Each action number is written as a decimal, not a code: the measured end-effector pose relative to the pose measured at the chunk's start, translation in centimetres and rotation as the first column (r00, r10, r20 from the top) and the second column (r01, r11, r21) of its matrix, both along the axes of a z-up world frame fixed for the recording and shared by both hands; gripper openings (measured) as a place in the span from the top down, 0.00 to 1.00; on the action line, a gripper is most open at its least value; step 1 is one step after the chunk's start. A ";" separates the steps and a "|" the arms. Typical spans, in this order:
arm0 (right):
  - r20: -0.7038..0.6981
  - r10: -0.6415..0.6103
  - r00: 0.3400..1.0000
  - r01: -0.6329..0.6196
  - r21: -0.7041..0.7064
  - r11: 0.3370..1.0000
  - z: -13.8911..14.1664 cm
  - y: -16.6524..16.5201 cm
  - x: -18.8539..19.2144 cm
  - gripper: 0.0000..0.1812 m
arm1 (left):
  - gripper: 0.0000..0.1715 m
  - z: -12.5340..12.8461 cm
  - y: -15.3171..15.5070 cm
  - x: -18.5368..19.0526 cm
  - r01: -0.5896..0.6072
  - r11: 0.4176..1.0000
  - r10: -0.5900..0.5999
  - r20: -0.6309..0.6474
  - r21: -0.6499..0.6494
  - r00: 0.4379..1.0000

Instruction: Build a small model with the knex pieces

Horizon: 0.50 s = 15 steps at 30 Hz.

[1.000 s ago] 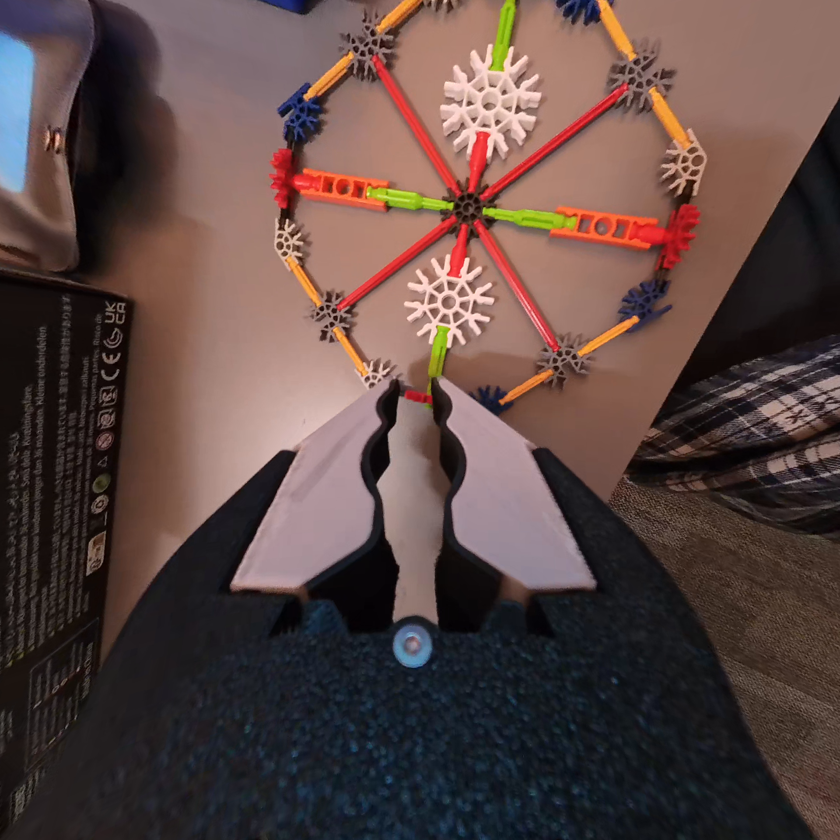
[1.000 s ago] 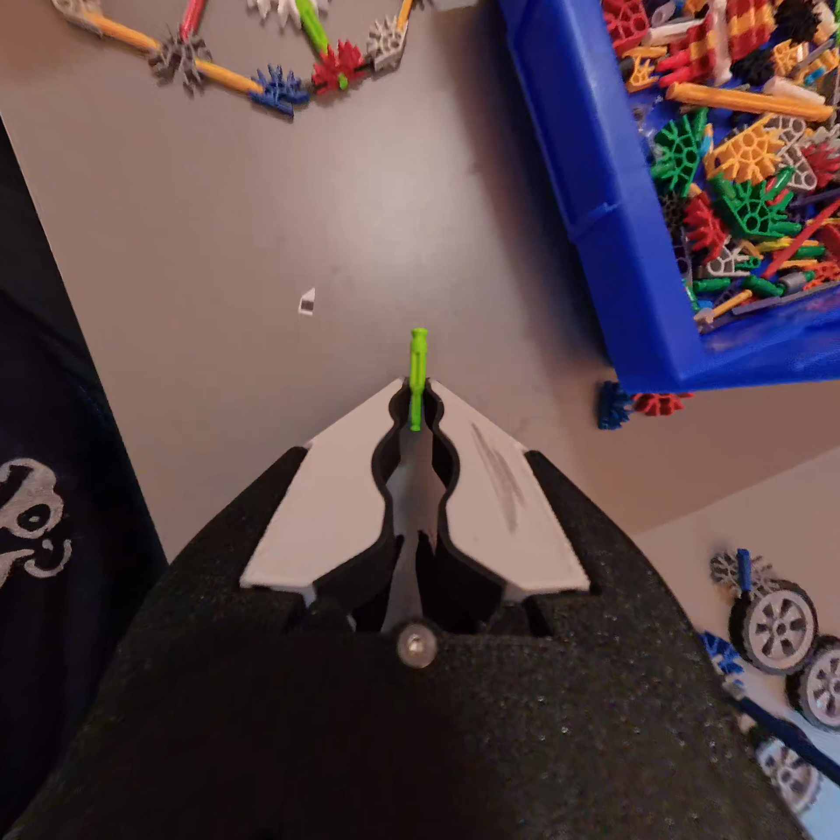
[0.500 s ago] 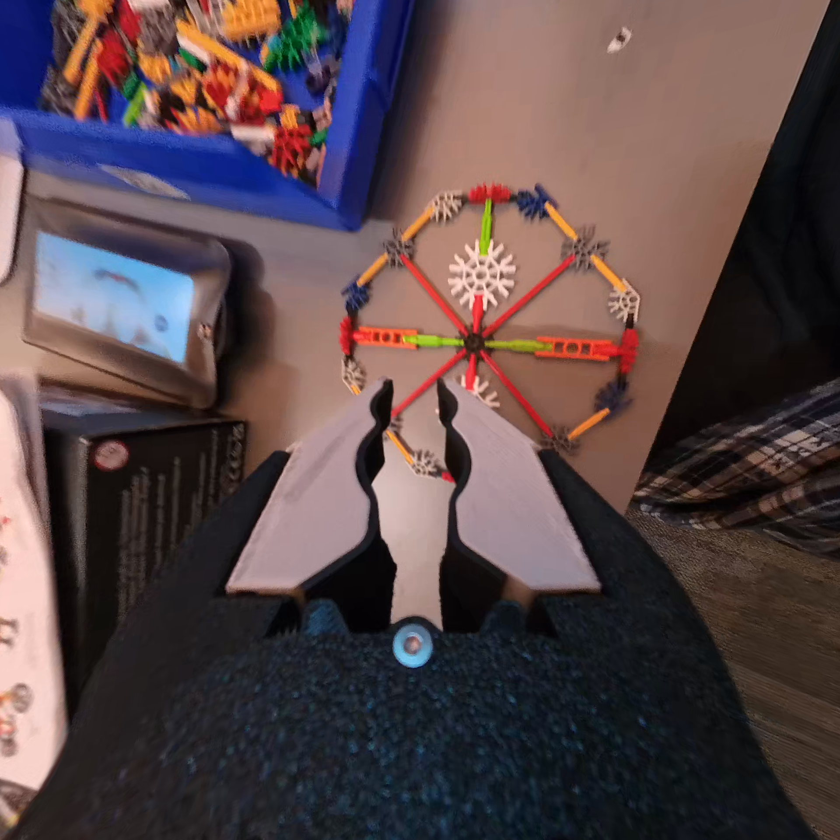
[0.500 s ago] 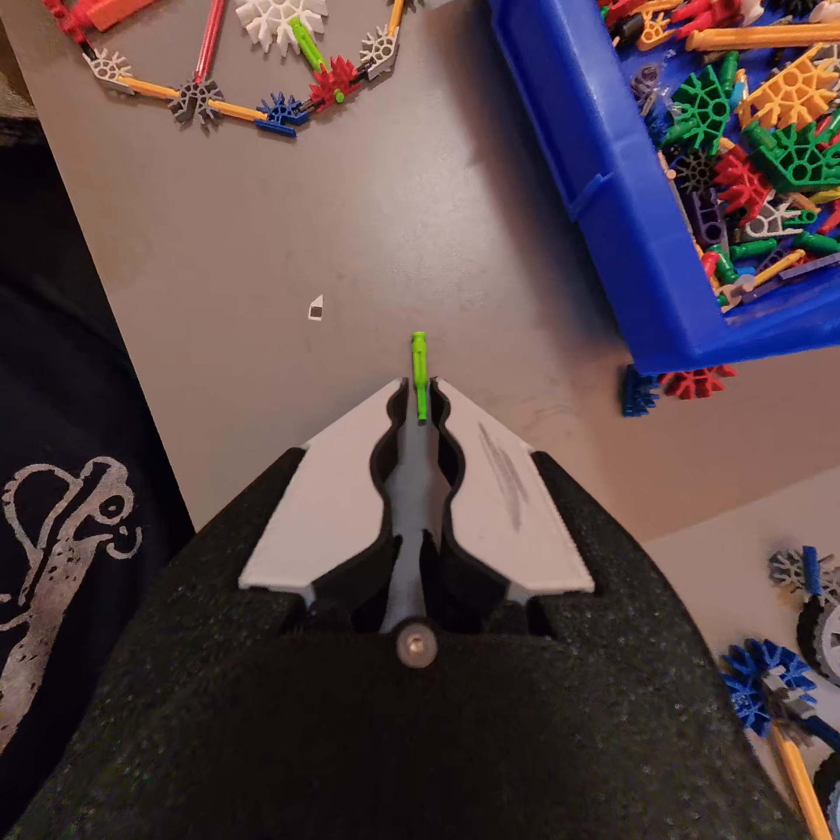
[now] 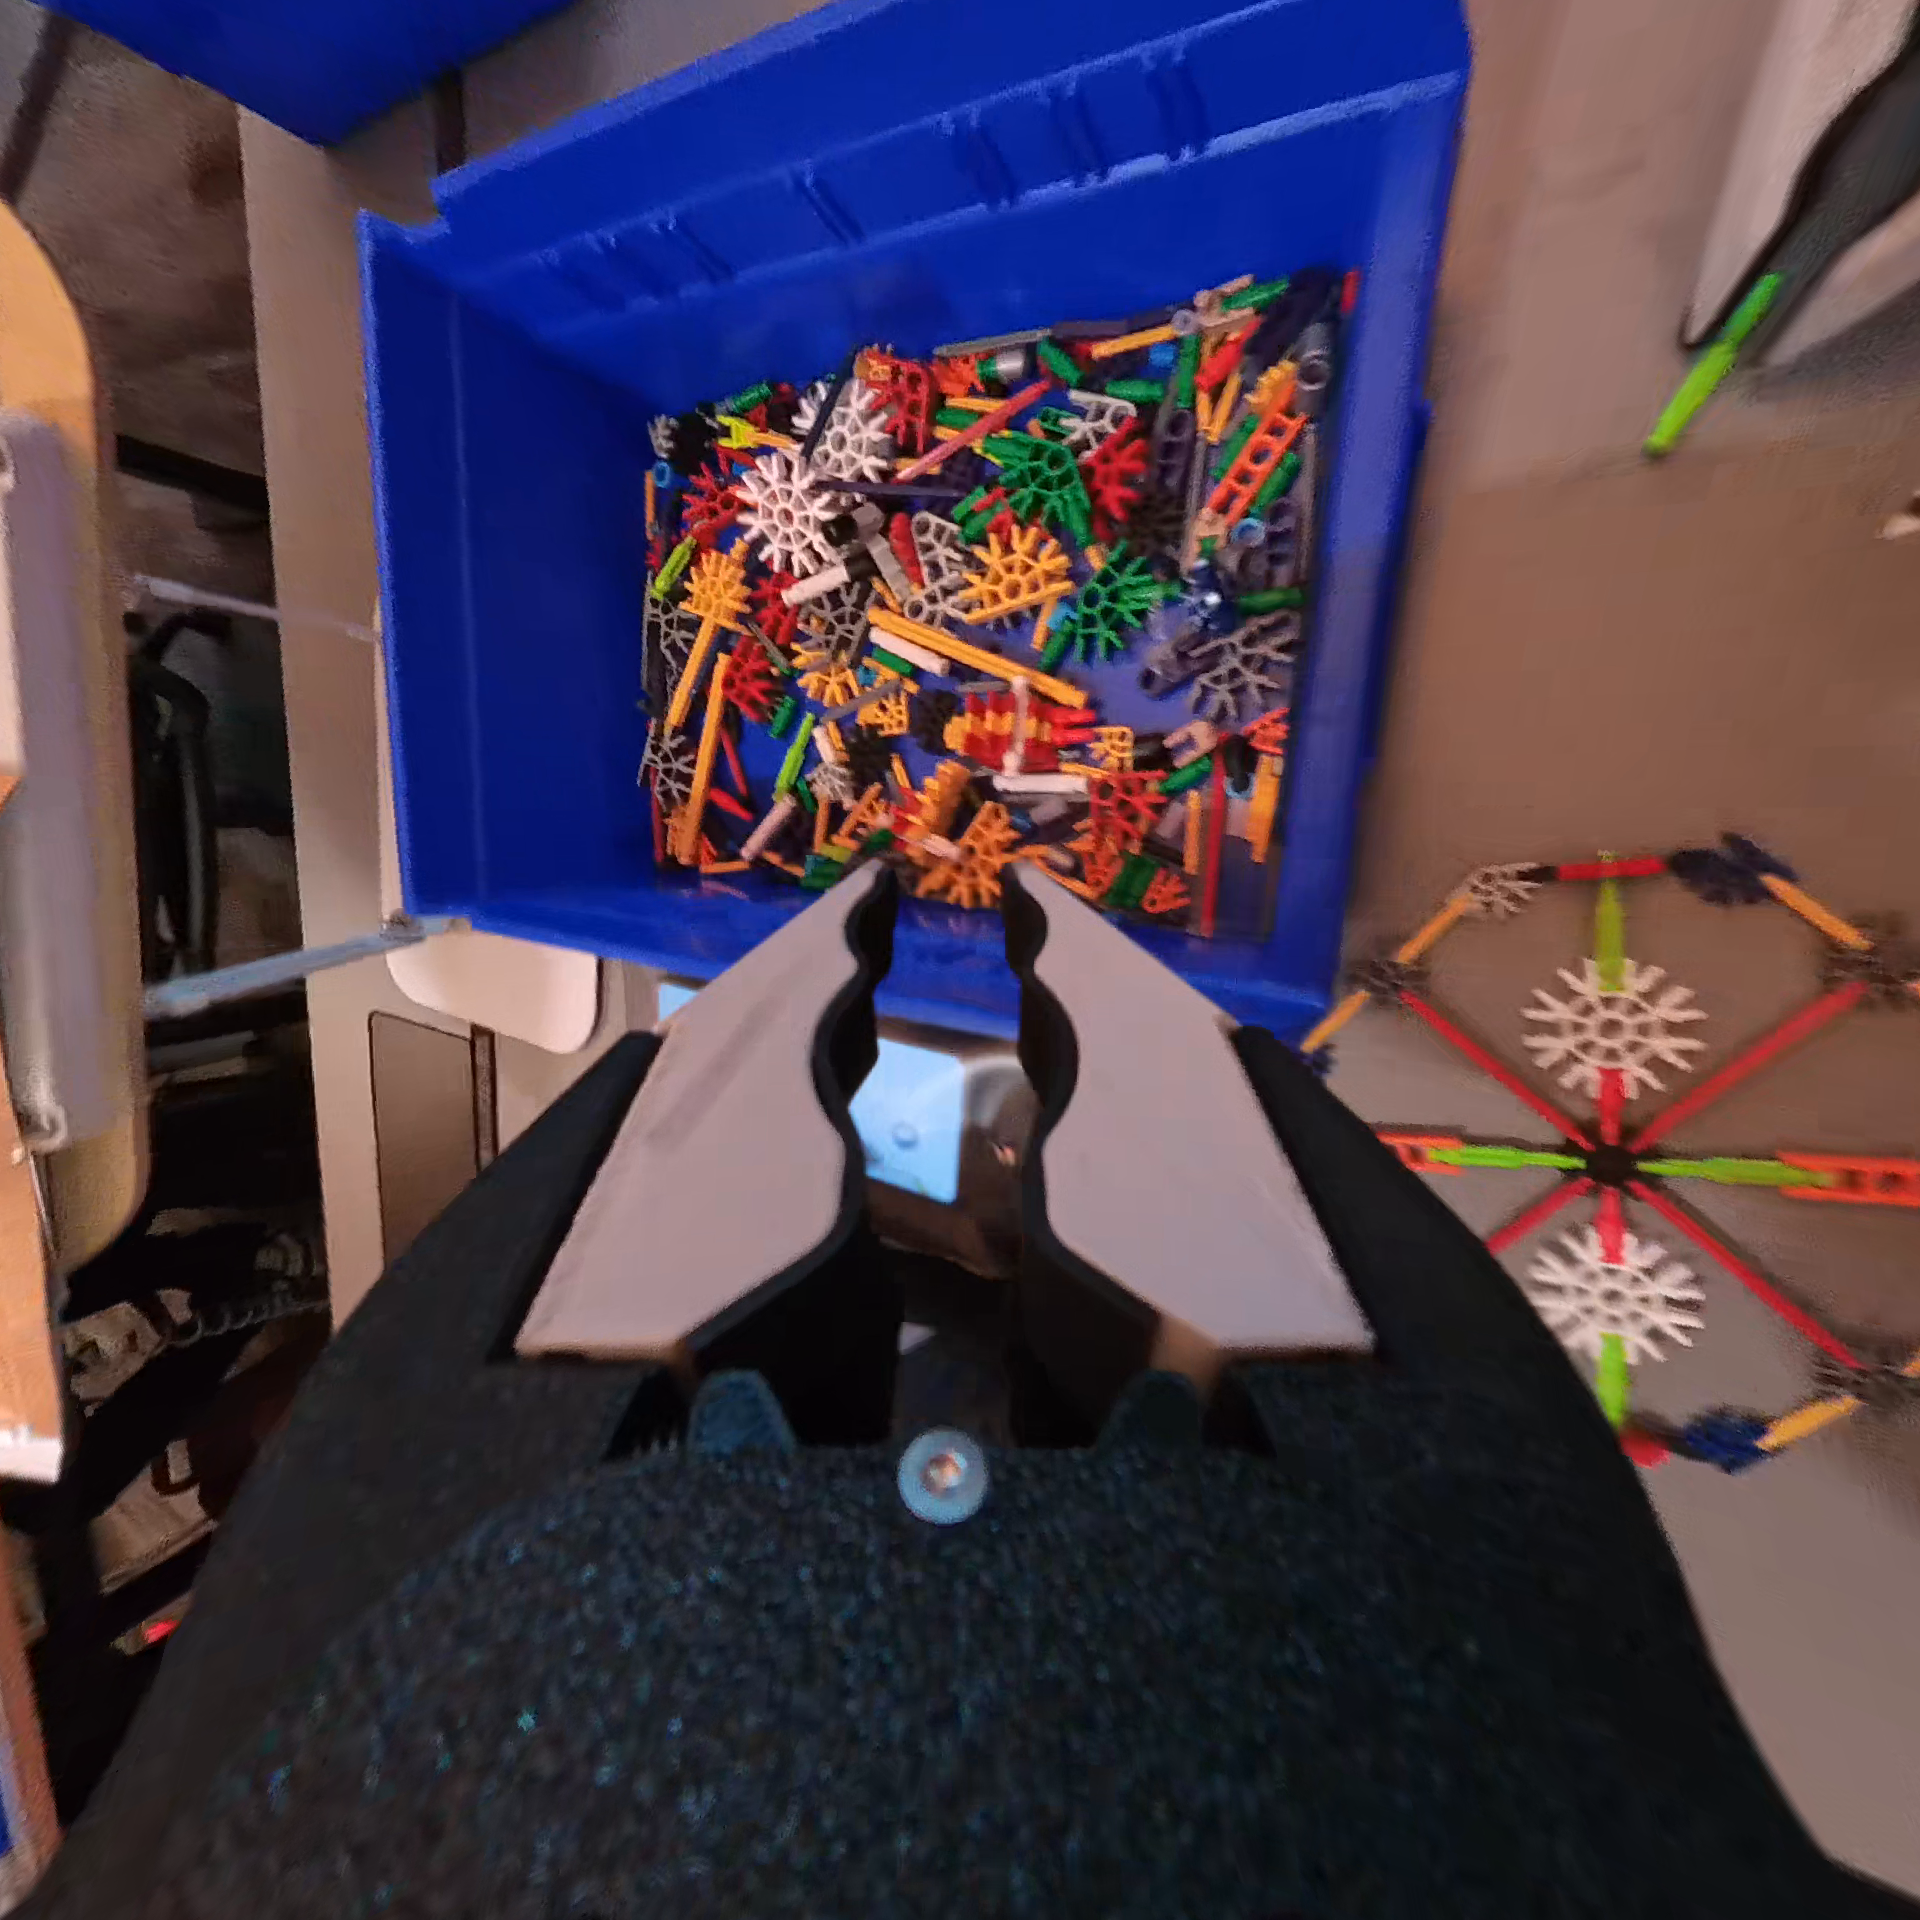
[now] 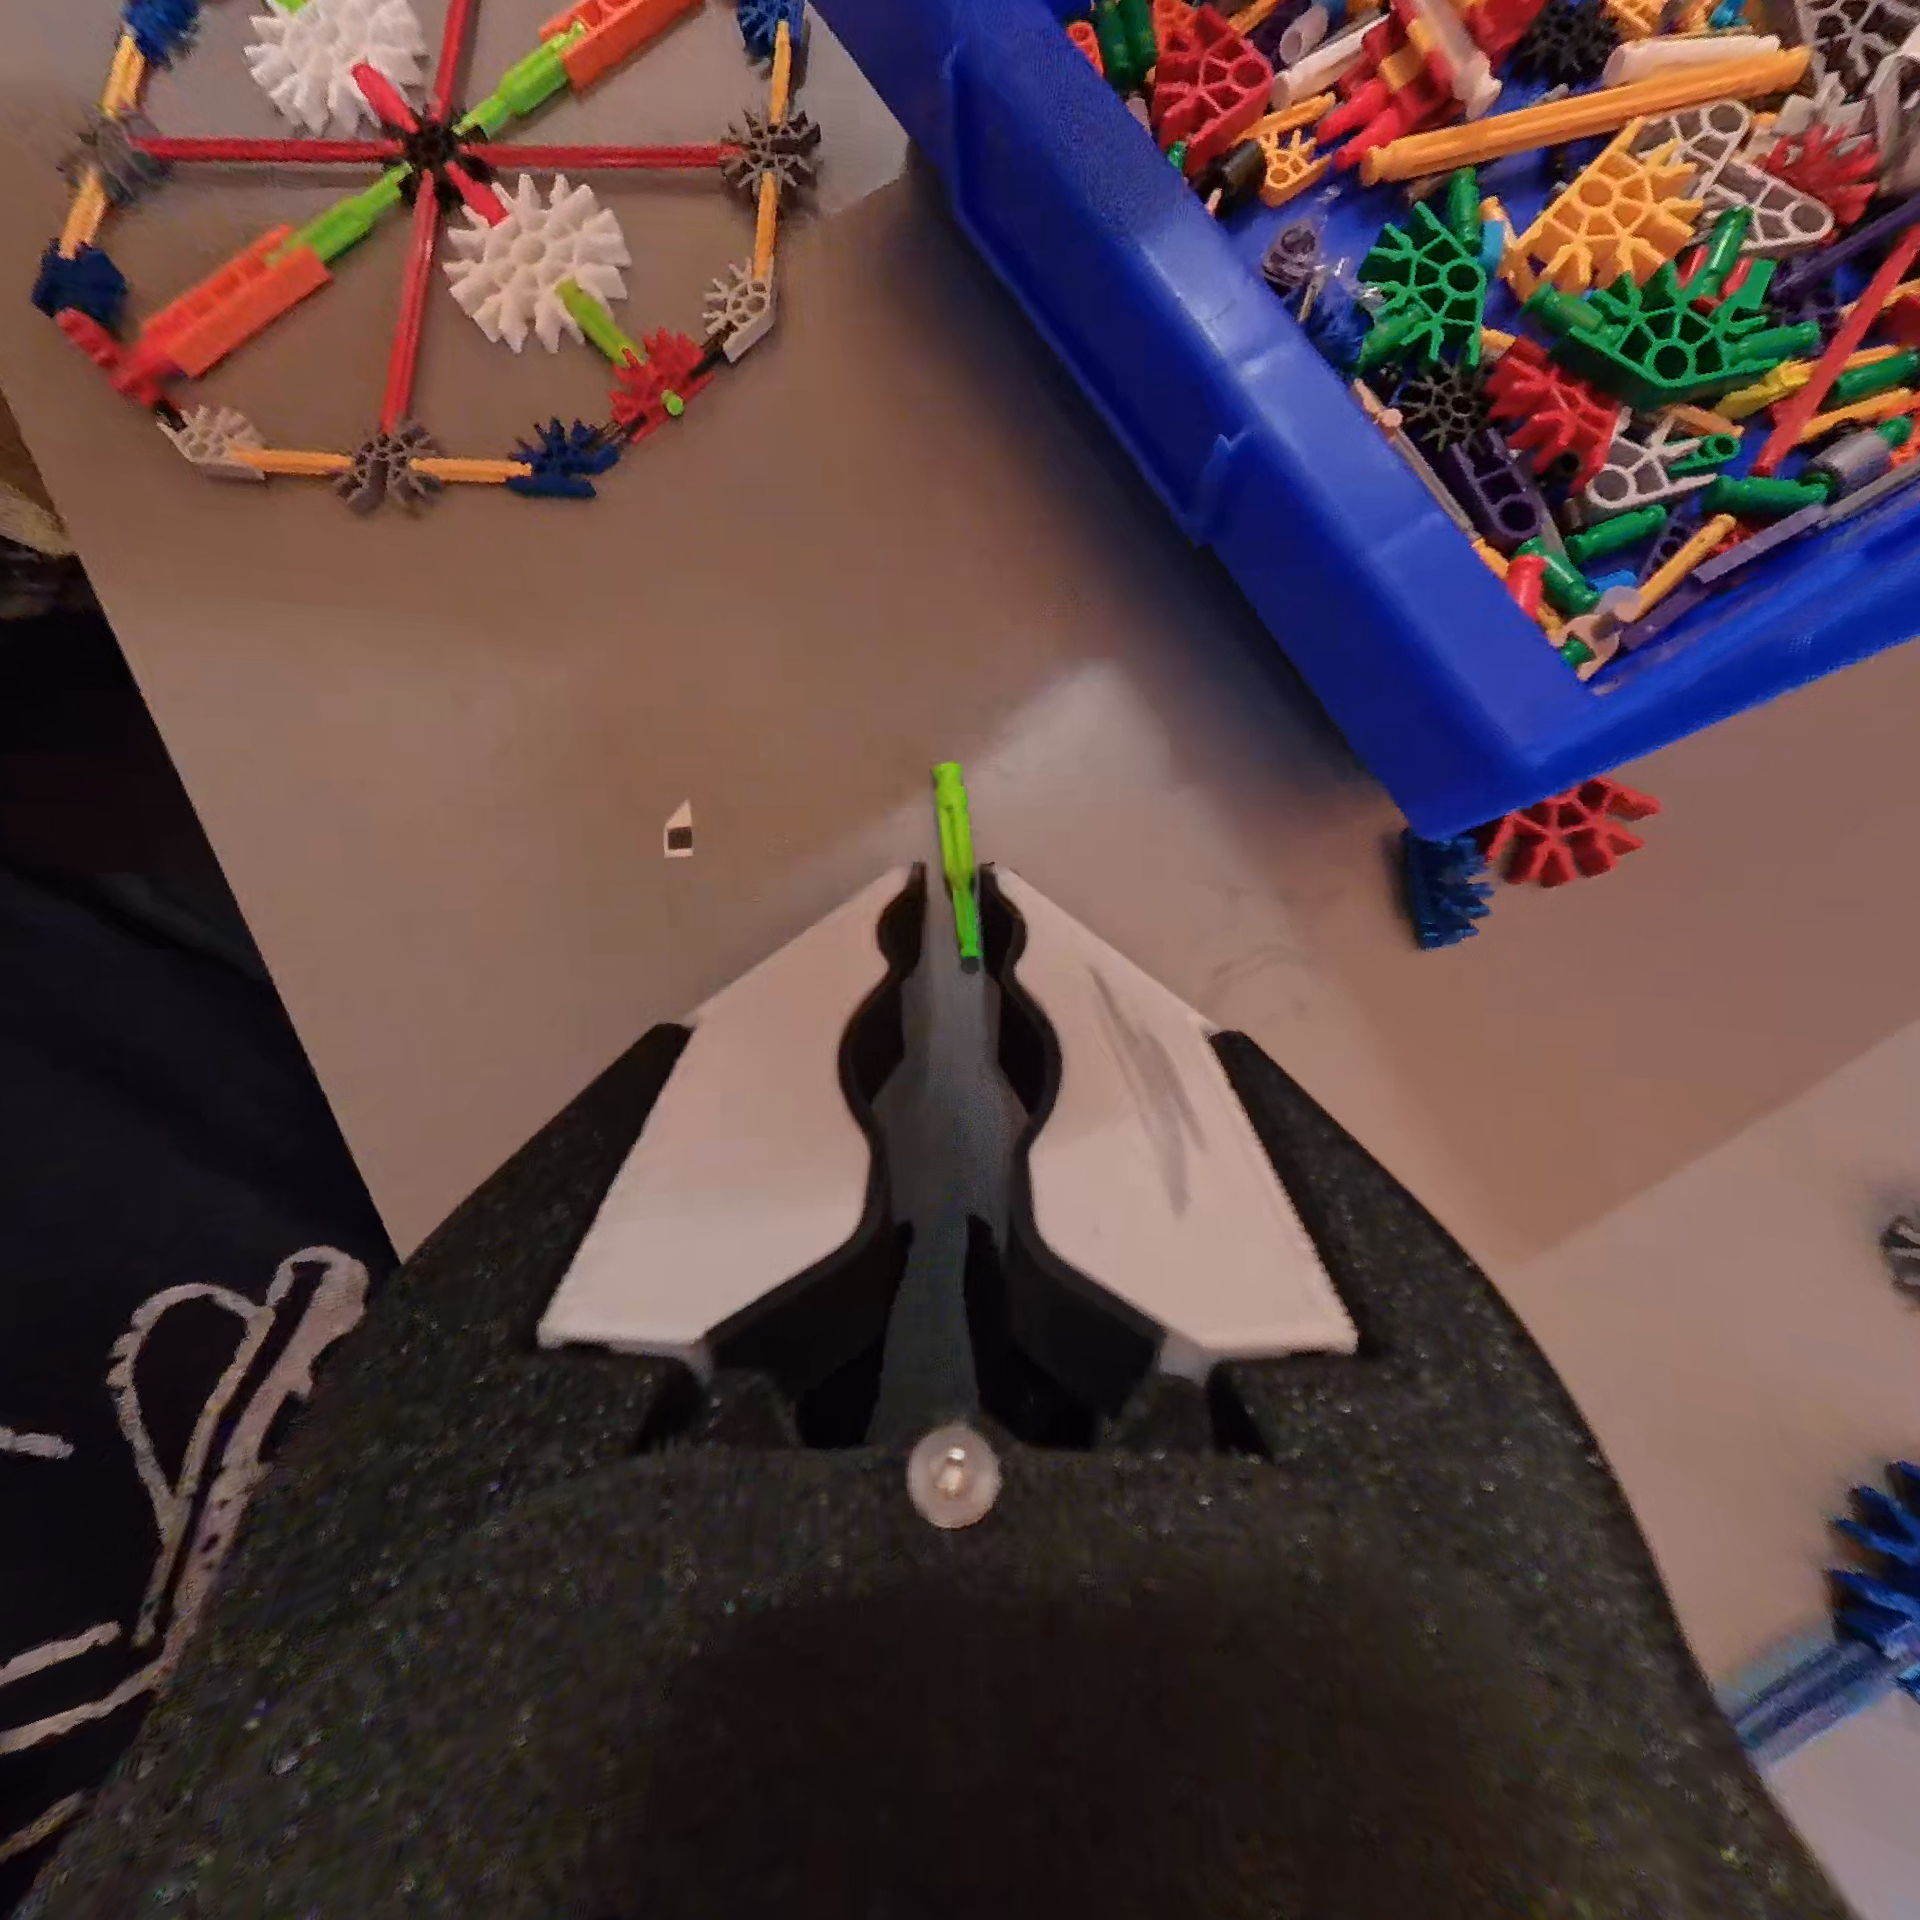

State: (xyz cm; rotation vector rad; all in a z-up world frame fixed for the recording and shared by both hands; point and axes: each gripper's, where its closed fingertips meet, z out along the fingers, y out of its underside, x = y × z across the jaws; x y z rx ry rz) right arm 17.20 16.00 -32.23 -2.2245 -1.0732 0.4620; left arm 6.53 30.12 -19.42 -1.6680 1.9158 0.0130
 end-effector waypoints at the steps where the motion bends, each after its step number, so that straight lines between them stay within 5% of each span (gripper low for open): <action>1: -0.022 0.000 1.000 0.000 -0.005 1.000 0.0 -0.1 -0.1 0.93 | 0.89 -0.2 1.0 0.7 0.007 1.000 -0.007 -0.017 -0.005 1.000; 8: -0.133 -0.019 0.991 0.032 0.096 0.995 1.4 0.8 0.2 0.89 | 0.89 -4.0 7.6 4.0 0.037 0.998 -0.047 -0.222 -0.048 0.974; 15: -0.196 -0.030 0.980 0.045 0.074 0.996 1.8 0.9 0.6 0.90 | 0.92 -9.3 11.6 4.4 0.083 0.986 -0.141 -0.467 -0.142 0.873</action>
